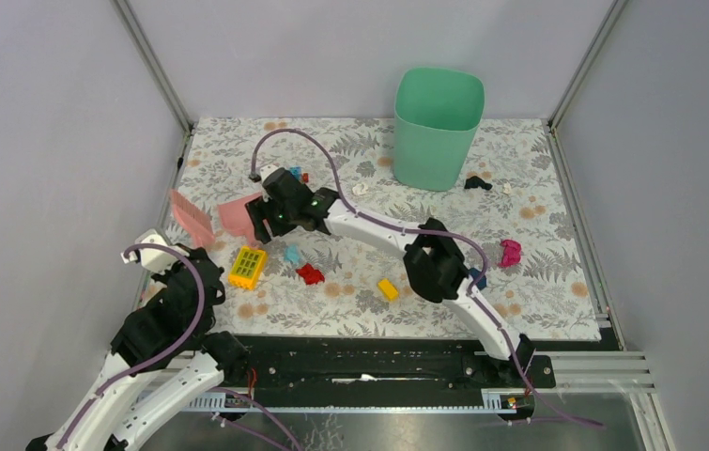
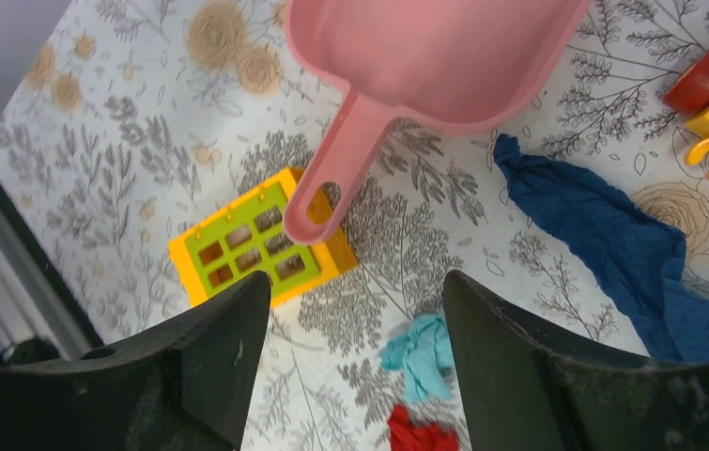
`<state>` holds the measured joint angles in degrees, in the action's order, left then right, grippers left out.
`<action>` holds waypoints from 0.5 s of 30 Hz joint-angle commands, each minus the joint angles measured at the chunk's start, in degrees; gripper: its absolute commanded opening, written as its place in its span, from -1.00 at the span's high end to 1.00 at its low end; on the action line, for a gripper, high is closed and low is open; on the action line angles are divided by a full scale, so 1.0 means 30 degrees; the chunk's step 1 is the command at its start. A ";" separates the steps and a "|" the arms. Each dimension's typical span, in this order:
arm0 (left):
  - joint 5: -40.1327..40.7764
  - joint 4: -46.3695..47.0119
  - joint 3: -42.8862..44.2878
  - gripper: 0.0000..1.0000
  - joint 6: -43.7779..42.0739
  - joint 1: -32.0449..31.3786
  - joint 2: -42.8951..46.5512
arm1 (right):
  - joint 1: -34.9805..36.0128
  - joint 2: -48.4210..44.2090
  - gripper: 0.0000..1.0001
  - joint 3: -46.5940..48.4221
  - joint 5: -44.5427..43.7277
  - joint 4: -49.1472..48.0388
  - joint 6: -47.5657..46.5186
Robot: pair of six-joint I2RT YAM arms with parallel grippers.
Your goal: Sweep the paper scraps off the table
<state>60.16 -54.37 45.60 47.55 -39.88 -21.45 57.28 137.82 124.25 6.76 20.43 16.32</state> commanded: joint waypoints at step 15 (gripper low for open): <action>0.0579 0.0565 -0.0106 1.00 0.0066 0.0318 -0.0373 | 0.2041 0.3822 -0.33 0.4602 -0.6226 -0.0445 0.1876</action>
<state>60.31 -54.39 45.54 48.05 -39.29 -21.54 62.00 148.59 134.26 -7.79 20.36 21.76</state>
